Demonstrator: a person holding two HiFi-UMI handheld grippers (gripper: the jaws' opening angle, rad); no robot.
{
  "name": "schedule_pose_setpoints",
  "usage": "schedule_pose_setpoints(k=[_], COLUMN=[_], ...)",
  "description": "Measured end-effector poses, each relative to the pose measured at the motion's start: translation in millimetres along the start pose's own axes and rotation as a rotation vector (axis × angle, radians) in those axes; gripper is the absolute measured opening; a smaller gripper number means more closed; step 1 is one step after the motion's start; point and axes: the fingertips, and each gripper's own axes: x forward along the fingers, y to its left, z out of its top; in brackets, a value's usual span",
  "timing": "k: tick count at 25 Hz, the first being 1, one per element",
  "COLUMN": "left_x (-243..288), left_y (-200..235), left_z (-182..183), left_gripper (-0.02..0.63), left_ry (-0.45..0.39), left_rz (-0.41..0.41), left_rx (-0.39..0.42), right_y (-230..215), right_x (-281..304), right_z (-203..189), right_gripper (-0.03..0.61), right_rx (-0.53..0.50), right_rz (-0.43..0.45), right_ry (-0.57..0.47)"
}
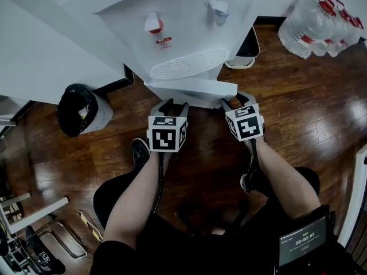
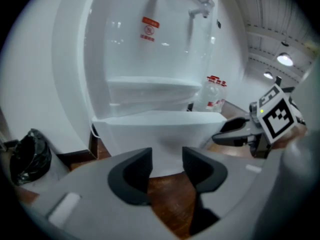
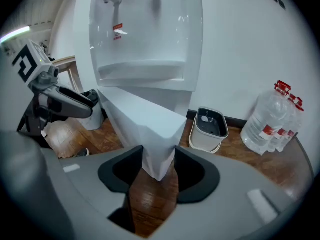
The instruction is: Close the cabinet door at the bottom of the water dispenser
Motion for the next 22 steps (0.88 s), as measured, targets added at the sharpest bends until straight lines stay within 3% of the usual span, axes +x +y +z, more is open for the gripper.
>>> schedule_pose_setpoints(k=[3, 9, 13, 15, 22], left_x=[1, 12, 18, 20, 35], left_y=[28, 52, 66, 71, 52], left_z=[9, -1, -3, 1, 7], left_gripper=[0.209, 0.209, 0.209, 0.209, 0.209], left_ry=[-0.011, 0.058, 0.057, 0.049, 0.043], left_rz=[0.080, 0.134, 0.155, 0.166, 0.116], left_rx=[-0.029, 0.005, -0.087, -0.110, -0.074], right_y=[-16, -32, -23, -23, -31], right_x=[11, 29, 36, 39, 50], right_z=[12, 30, 28, 31, 34], right_gripper=[0.191, 0.190, 0.255, 0.255, 0.270], right_rx=[-0.017, -0.133, -0.237, -0.216, -0.182], right_rz=[-0.010, 0.057, 0.036, 0.030, 0.067], right_ry=[-0.006, -0.002, 0.030, 0.029, 0.054])
